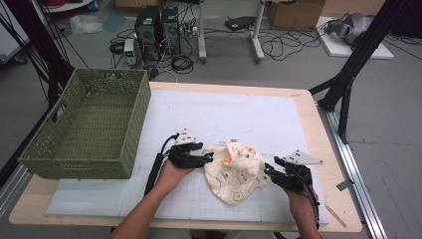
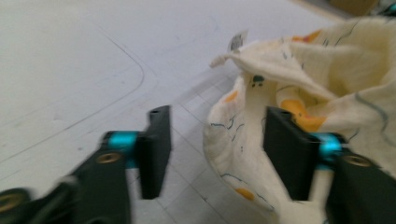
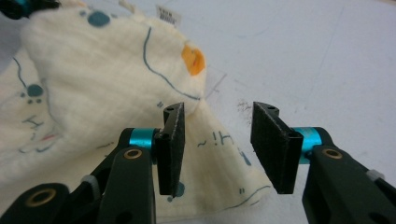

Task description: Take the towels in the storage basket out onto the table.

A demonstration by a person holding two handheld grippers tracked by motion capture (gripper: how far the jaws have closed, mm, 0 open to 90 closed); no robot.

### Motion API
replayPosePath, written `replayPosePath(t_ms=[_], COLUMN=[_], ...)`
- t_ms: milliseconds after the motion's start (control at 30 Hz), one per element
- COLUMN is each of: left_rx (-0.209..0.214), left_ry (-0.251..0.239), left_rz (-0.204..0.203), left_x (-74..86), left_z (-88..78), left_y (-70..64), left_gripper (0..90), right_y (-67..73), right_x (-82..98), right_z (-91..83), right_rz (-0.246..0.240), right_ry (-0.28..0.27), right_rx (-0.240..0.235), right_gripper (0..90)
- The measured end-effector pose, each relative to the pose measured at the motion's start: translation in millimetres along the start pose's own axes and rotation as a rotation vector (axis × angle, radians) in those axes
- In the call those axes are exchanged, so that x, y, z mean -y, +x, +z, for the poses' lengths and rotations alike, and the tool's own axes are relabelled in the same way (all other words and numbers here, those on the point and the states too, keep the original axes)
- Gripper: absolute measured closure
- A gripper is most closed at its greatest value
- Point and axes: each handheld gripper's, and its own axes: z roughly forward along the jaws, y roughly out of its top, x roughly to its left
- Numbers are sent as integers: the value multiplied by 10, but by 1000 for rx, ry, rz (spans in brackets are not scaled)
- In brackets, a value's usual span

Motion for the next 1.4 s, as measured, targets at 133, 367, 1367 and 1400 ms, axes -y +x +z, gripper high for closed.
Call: replayPosePath(t_ms=[133,367,1367,1400], left_rx=[6,-72,-118,-117], left_ry=[-2,-76,-160,-155], left_rz=[7,-40,-93,-90], left_x=[19,44,298,305], left_z=[10,-330,-737,-739], left_y=[10,157,263,266], left_gripper=[849,862,857,857], right_y=[3,16,467,494], right_x=[47,73,-462,-466], right_z=[145,257,792,850], right_rz=[1,-23,33,18], right_ry=[54,100,48,74], right_rx=[-19,-43,-205,-213], right_gripper=[600,789,420,425])
